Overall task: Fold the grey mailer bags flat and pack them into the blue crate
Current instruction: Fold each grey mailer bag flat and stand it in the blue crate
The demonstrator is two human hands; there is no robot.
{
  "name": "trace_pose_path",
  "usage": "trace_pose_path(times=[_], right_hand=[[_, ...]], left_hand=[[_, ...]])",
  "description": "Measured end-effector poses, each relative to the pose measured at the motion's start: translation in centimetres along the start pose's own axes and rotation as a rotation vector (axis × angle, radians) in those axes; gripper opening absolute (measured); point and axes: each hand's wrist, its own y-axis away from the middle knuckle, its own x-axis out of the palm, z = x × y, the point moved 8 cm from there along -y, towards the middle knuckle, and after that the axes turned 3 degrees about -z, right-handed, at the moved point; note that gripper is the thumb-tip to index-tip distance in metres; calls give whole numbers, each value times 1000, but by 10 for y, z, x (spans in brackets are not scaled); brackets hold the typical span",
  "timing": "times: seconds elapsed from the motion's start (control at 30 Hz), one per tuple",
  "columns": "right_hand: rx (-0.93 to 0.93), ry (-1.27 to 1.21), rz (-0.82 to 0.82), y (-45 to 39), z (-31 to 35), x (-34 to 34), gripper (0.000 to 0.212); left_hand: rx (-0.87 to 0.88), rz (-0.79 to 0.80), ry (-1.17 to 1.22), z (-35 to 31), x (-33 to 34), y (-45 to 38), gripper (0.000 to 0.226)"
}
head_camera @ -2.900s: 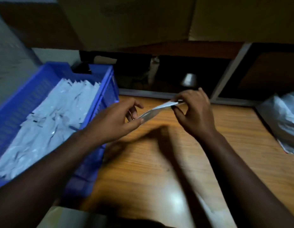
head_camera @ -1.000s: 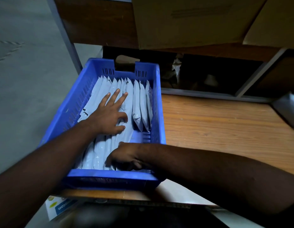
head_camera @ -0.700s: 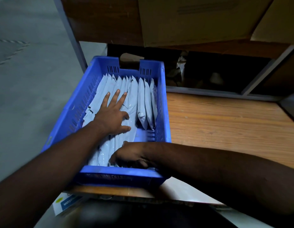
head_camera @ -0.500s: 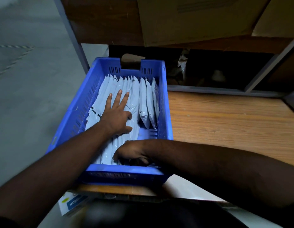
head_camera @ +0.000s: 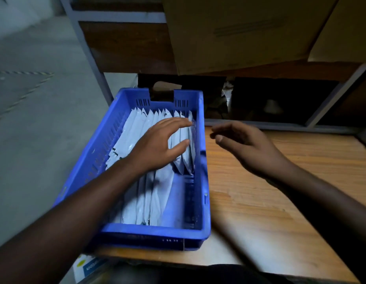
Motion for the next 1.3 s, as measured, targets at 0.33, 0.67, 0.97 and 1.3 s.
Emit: trace_pose_path(times=[0.33, 0.67, 0.97, 1.3], right_hand=[[-28, 32, -207, 38, -77, -146, 18], [136, 155, -523, 89, -224, -369, 17], [229, 1090, -734, 87, -315, -542, 52], [280, 1160, -607, 30, -360, -570, 69]], left_hand=[[107, 201, 6, -123, 140, -91, 39], [195, 364, -10, -263, 368, -207, 32], [193, 458, 4, -347, 520, -267, 38], [142, 449, -32, -362, 560, -291, 40]])
